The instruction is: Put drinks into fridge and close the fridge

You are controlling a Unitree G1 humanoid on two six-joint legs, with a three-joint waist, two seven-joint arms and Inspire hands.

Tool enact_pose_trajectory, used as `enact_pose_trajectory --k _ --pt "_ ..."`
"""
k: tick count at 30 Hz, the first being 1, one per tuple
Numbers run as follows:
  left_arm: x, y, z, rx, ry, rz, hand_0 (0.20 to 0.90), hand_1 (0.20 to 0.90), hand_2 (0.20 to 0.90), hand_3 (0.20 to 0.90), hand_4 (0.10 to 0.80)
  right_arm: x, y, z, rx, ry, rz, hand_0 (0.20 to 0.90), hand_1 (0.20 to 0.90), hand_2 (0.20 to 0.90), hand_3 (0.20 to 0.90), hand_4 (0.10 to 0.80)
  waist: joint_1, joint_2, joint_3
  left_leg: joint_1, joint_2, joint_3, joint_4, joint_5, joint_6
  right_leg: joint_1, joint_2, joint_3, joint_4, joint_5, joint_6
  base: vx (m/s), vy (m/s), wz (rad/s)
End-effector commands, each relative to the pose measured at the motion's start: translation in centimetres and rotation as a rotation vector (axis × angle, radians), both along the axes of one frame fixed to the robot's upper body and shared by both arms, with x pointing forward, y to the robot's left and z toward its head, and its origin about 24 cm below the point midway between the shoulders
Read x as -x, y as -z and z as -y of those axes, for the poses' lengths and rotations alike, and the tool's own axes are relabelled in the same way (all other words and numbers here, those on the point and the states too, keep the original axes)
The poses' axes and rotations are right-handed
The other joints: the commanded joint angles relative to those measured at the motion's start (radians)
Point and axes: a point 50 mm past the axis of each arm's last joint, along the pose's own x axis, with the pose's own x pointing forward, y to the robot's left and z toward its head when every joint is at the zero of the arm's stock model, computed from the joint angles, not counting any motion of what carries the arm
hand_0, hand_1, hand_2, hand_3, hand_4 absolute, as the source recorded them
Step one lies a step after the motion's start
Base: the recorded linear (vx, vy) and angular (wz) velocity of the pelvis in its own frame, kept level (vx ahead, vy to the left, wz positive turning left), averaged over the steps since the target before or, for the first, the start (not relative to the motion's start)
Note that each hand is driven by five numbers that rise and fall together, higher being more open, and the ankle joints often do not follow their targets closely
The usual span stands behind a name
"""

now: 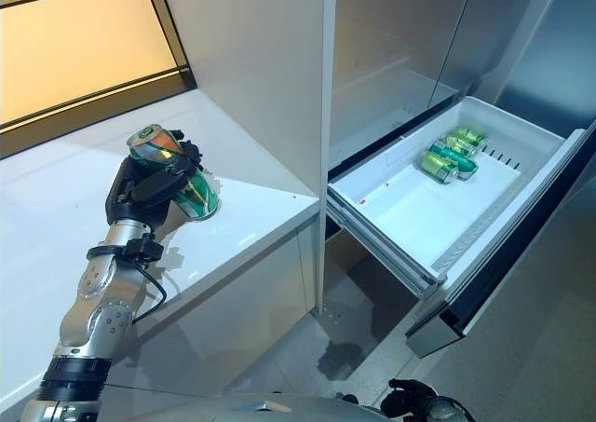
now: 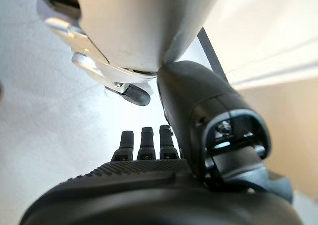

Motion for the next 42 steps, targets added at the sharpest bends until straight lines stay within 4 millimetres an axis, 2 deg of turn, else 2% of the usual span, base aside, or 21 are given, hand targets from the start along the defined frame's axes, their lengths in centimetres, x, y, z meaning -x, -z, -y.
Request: enact_pose_trajectory --k 1,8,11,15,17,19,20,22,24,26,28,33,34,35,37,39,42 --pt "-0.7 -8.1 1.0 -0.049 0.075 0.438 0.3 0.3 0.3 0.2 0.1 -2.3 -0.5 -2.4 -0.072 -0.239 0.061 0.9 0.9 0.9 0.9 0.8 -0.003 -0.005 -0.036 -0.011 -0.02 -0.022 0.002 -0.09 -0.011 0.022 -0.024 -0.004 0.01 -0.053 0.072 0.0 0.0 0.0" --pt "-0.7 -8.0 2.2 -0.049 0.139 0.449 0.3 0.3 0.3 0.2 0.1 -6.3 -2.7 -4.8 -0.033 -0.573 0.196 0.9 0.9 0.9 0.9 0.8 0.007 -0.008 -0.041 -0.015 -0.021 -0.031 0.002 -0.086 -0.015 0.023 -0.027 -0.014 0.01 -0.054 0.072 -0.012 -0.002 0.05" --pt "-0.6 -7.9 2.6 -0.051 0.162 0.45 0.3 0.3 0.3 0.2 0.1 -7.8 -3.9 -5.4 -0.011 -0.653 0.266 0.9 0.9 0.9 0.9 0.8 0.009 -0.009 -0.042 -0.014 -0.02 -0.032 0.002 -0.085 -0.015 0.024 -0.027 -0.018 0.01 -0.053 0.072 -0.012 0.002 0.05" --pt "-0.5 -7.6 3.0 -0.055 0.187 0.456 0.3 0.3 0.3 0.2 0.1 -10.0 -6.5 -7.2 -0.087 -0.723 0.406 0.9 0.9 0.9 0.9 0.8 0.006 -0.012 -0.04 -0.013 -0.022 -0.035 0.002 -0.083 -0.014 0.025 -0.027 -0.018 0.01 -0.051 0.07 0.0 0.0 0.0" --pt "-0.4 -7.3 3.0 -0.06 0.196 0.468 0.3 0.3 0.3 0.2 0.1 -10.6 -7.8 -7.9 -0.164 -0.786 0.503 0.9 0.9 0.9 0.9 0.8 0.003 -0.012 -0.037 -0.014 -0.022 -0.033 0.002 -0.082 -0.015 0.025 -0.025 -0.016 0.01 -0.048 0.07 -0.035 0.014 0.0" --pt "-0.4 -7.1 2.9 -0.054 0.207 0.48 0.3 0.3 0.3 0.2 0.1 -10.1 -7.7 -8.4 -0.205 -0.832 0.557 0.9 0.9 0.9 0.9 0.8 0.0 -0.008 -0.034 -0.016 -0.022 -0.031 0.002 -0.082 -0.014 0.022 -0.025 -0.013 0.01 -0.047 0.072 -0.04 0.028 0.0" --pt "-0.4 -7.3 3.2 -0.045 0.226 0.49 0.3 0.3 0.3 0.2 0.1 -10.5 -8.7 -9.9 -0.25 -0.881 0.602 0.9 0.9 0.9 0.9 0.8 0.0 -0.006 -0.034 -0.016 -0.024 -0.03 0.002 -0.083 -0.011 0.023 -0.027 -0.015 0.01 -0.051 0.073 -0.025 0.035 0.0" --pt "-0.4 -7.6 3.6 -0.039 0.241 0.499 0.3 0.3 0.3 0.2 0.1 -11.0 -9.9 -11.2 -0.301 -0.914 0.629 0.9 0.9 0.9 0.9 0.8 0.003 -0.006 -0.033 -0.015 -0.025 -0.03 0.002 -0.084 -0.009 0.025 -0.029 -0.018 0.01 -0.053 0.074 -0.009 0.017 0.0" --pt "-0.2 -8.1 4.0 -0.03 0.264 0.528 0.3 0.3 0.3 0.2 0.1 -11.5 -12.6 -13.2 -0.378 -1.014 0.696 0.9 0.9 0.9 0.9 0.8 0.007 -0.006 -0.032 -0.015 -0.027 -0.029 0.002 -0.083 -0.008 0.026 -0.031 -0.02 0.01 -0.053 0.077 0.0 0.0 0.0" --pt "0.2 -8.4 4.3 -0.034 0.282 0.554 0.3 0.3 0.3 0.2 0.1 -11.8 -15.1 -14.3 -0.481 -1.099 0.745 0.9 0.9 0.9 0.9 0.8 0.014 -0.007 -0.027 -0.013 -0.027 -0.03 0.002 -0.081 -0.009 0.028 -0.031 -0.019 0.01 -0.051 0.077 -0.016 0.008 0.01" --pt "0.3 -8.5 4.3 -0.037 0.288 0.567 0.3 0.3 0.3 0.2 0.1 -11.9 -16.5 -14.7 -0.532 -1.164 0.788 0.9 0.9 0.9 0.9 0.8 0.016 -0.008 -0.025 -0.012 -0.027 -0.03 0.002 -0.08 -0.01 0.03 -0.032 -0.019 0.01 -0.05 0.077 0.0 0.0 0.0" --pt "0.7 -9.0 4.4 -0.044 0.307 0.602 0.3 0.3 0.3 0.2 0.1 -12.3 -22.5 -15.8 -0.637 -1.383 0.95 0.9 0.9 0.9 0.9 0.8 0.02 -0.015 -0.026 -0.008 -0.026 -0.025 0.002 -0.077 -0.011 0.032 -0.033 -0.015 0.01 -0.046 0.079 0.0 0.0 0.0" --pt "0.8 -9.1 4.4 -0.045 0.308 0.606 0.3 0.3 0.3 0.2 0.1 -12.3 -23.0 -15.9 -0.639 -1.405 0.971 0.9 0.9 0.9 0.9 0.8 0.02 -0.016 -0.026 -0.008 -0.026 -0.024 0.002 -0.076 -0.011 0.032 -0.033 -0.015 0.01 -0.046 0.079 0.0 0.0 0.0" --pt "0.9 -9.3 4.4 -0.048 0.313 0.621 0.3 0.3 0.3 0.2 0.1 -12.4 -24.8 -16.0 -0.649 -1.446 1.023 0.9 0.9 0.9 0.9 0.8 0.02 -0.017 -0.026 -0.007 -0.026 -0.023 0.002 -0.077 -0.01 0.032 -0.033 -0.013 0.01 -0.045 0.079 0.0 0.0 0.0" --pt "1.1 -9.8 4.6 -0.07 0.323 0.653 0.3 0.3 0.3 0.2 0.1 -12.5 -27.0 -16.1 -0.705 -1.48 1.069 0.9 0.9 0.9 0.9 0.8 0.019 -0.021 -0.027 -0.007 -0.026 -0.02 0.002 -0.077 -0.009 0.031 -0.032 -0.01 0.01 -0.043 0.079 0.0 0.0 0.0" --pt "1.2 -10.1 4.7 -0.095 0.324 0.681 0.3 0.3 0.3 0.2 0.1 -12.6 -28.0 -16.2 -0.751 -1.488 1.093 0.9 0.9 0.9 0.9 0.8 0.019 -0.022 -0.027 -0.005 -0.026 -0.019 0.002 -0.077 -0.008 0.031 -0.032 -0.009 0.01 -0.042 0.079 0.0 0.0 0.0" --pt "1.6 -11.3 4.9 -0.164 0.336 0.759 0.3 0.3 0.3 0.2 0.1 -12.8 -30.6 -16.0 -0.844 -1.478 1.164 0.9 0.9 0.9 0.9 0.8 0.016 -0.025 -0.033 -0.005 -0.027 -0.019 0.002 -0.08 -0.008 0.031 -0.031 -0.004 0.01 -0.042 0.078 0.0 0.0 0.0"
